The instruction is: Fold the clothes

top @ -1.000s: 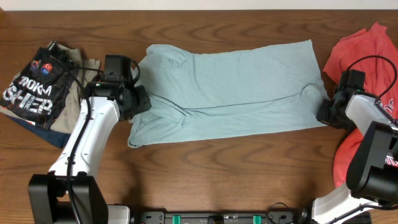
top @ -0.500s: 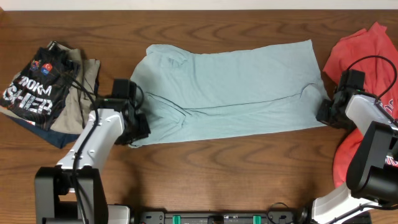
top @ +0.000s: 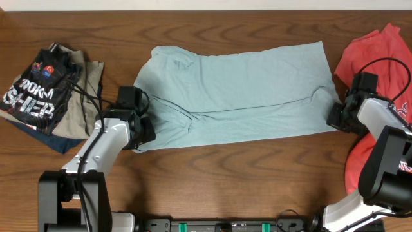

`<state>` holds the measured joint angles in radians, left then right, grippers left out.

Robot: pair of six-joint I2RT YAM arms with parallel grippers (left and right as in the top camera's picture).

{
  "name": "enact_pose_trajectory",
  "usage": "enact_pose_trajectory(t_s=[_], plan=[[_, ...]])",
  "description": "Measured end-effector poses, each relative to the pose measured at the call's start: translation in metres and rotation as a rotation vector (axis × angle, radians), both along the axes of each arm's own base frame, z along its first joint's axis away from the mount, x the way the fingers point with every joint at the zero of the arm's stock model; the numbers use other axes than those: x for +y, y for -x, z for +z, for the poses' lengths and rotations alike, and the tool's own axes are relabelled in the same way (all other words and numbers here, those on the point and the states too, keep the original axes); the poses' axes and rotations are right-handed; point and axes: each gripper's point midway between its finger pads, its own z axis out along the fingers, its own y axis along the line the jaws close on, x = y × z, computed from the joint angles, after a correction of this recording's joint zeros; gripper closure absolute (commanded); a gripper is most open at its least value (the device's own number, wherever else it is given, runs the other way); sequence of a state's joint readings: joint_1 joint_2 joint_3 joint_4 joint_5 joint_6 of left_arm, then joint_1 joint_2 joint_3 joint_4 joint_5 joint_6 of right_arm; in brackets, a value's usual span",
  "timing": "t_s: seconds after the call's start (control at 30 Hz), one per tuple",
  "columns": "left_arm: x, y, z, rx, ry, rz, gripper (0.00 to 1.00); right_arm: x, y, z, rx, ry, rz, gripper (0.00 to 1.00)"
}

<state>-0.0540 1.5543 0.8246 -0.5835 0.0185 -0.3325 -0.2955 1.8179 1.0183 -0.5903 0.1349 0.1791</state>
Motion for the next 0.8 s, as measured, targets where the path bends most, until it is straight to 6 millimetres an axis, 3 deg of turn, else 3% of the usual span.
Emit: enact_pose_trajectory(t_s=[0.43,0.53,0.8], plan=[[0.000,0.008,-0.002,0.032,-0.001,0.004,0.93,0.006,0.014,0.000,0.059,-0.025,0.001,0.99],[0.001,0.010,-0.002,0.039,-0.003,-0.002,0.59,0.006,0.015,0.000,0.060,-0.026,0.001,0.99],[0.003,0.011,-0.002,0.044,-0.018,0.010,0.53,0.006,0.015,0.000,0.059,-0.026,0.001,0.99]])
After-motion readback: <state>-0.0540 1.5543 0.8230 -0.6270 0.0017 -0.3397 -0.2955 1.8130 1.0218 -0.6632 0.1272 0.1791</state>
